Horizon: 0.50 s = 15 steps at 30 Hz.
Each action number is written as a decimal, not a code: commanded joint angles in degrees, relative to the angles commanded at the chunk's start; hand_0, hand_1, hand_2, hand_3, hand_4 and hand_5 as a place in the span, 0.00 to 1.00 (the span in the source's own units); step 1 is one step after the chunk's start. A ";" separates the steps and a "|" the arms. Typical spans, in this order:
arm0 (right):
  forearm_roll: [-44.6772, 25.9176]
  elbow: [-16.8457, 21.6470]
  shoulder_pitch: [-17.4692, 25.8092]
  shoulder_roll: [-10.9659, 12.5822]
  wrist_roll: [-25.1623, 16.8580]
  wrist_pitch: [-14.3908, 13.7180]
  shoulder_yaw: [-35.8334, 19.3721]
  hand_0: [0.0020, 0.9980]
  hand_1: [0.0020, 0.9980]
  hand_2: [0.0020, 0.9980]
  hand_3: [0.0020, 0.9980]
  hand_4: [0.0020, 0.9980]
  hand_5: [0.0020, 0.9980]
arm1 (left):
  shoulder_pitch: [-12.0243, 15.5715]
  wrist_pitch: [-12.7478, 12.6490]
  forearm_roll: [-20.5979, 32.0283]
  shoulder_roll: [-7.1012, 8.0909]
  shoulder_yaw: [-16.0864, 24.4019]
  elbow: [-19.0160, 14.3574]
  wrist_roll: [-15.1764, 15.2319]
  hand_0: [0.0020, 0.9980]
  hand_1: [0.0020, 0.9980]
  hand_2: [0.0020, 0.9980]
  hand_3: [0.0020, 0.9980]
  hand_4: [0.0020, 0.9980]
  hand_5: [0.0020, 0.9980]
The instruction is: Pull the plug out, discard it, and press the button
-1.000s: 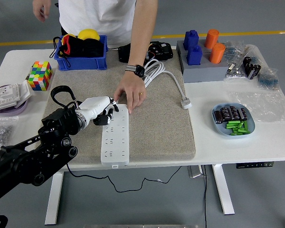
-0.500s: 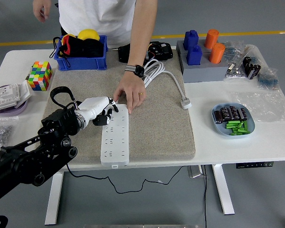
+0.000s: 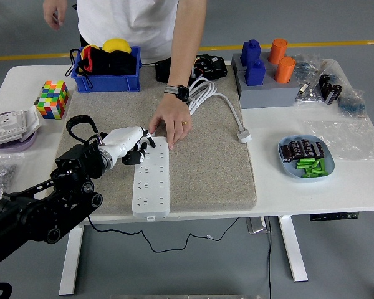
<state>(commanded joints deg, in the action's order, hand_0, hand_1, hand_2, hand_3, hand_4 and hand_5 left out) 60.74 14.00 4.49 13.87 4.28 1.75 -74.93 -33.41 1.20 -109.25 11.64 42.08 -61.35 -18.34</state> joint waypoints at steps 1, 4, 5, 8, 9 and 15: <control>0.00 0.03 -0.01 0.00 -0.02 -0.02 -0.05 0.73 0.67 0.66 0.64 0.74 0.59 | -0.01 -0.03 -0.14 -0.01 0.19 0.06 0.00 0.02 0.02 0.13 0.63 0.08 0.00; -0.02 0.06 0.01 -0.03 -0.01 0.00 0.02 0.73 0.67 0.66 0.63 0.74 0.59 | 0.02 -0.27 -0.35 0.07 0.67 -0.30 0.07 0.02 0.02 0.13 0.63 0.08 0.00; -0.03 0.04 0.01 -0.05 0.00 0.00 0.04 0.73 0.67 0.66 0.63 0.74 0.59 | 0.00 -0.28 -0.36 0.09 0.72 -0.41 0.05 0.02 0.02 0.13 0.63 0.08 0.00; -0.03 0.04 0.08 -0.06 0.00 0.02 0.07 0.73 0.67 0.66 0.63 0.74 0.59 | 0.05 -0.33 -0.50 0.11 0.99 -0.93 -0.02 0.02 0.02 0.13 0.63 0.08 0.00; -0.03 0.03 0.09 -0.05 0.00 0.01 0.07 0.73 0.67 0.66 0.63 0.74 0.59 | 0.06 -0.36 -0.51 0.11 1.05 -1.03 -0.03 0.02 0.02 0.13 0.63 0.08 0.00; 0.01 0.02 0.01 0.02 -0.01 -0.01 0.06 0.73 0.67 0.66 0.64 0.74 0.59 | -0.03 -0.25 -0.53 0.15 1.19 -1.31 -0.19 0.02 0.02 0.13 0.62 0.08 0.00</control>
<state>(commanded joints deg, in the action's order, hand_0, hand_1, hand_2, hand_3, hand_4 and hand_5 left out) 60.76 14.02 4.50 13.90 4.27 1.74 -74.87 -33.44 0.95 -109.78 11.79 43.28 -62.66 -18.53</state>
